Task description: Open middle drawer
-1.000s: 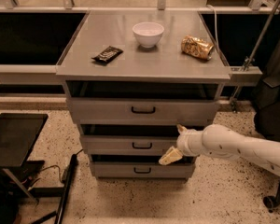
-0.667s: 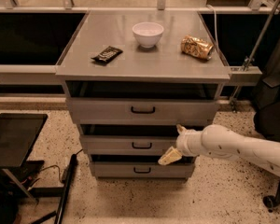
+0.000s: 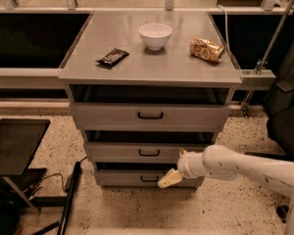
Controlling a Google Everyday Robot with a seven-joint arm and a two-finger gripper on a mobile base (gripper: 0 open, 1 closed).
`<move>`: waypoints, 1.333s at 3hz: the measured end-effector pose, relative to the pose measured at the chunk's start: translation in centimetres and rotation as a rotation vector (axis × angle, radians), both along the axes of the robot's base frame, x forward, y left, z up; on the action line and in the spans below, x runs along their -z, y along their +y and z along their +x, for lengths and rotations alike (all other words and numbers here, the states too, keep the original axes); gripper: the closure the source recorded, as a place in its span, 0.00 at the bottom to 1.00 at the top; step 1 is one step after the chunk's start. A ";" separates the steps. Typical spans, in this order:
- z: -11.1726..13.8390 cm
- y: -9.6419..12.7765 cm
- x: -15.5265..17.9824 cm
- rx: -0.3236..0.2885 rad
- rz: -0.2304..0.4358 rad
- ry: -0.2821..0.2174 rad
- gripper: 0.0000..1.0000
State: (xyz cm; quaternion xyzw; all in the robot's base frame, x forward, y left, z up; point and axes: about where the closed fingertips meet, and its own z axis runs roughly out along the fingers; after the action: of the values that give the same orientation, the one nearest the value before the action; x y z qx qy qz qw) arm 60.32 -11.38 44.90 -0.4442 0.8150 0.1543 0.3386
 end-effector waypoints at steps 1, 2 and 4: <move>0.2 0.1 -0.1 0.004 0.000 -0.004 0.00; 2.5 -1.0 -1.3 0.077 -0.013 -0.054 0.00; 5.1 -0.5 0.2 0.098 -0.008 -0.074 0.00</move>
Offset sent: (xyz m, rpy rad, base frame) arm 0.0558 -0.0317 0.0343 -0.0325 -0.1221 -0.1827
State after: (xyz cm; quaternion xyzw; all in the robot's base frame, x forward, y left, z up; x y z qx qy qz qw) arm 65.42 -11.92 44.74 -0.4108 0.8231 0.1176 0.3739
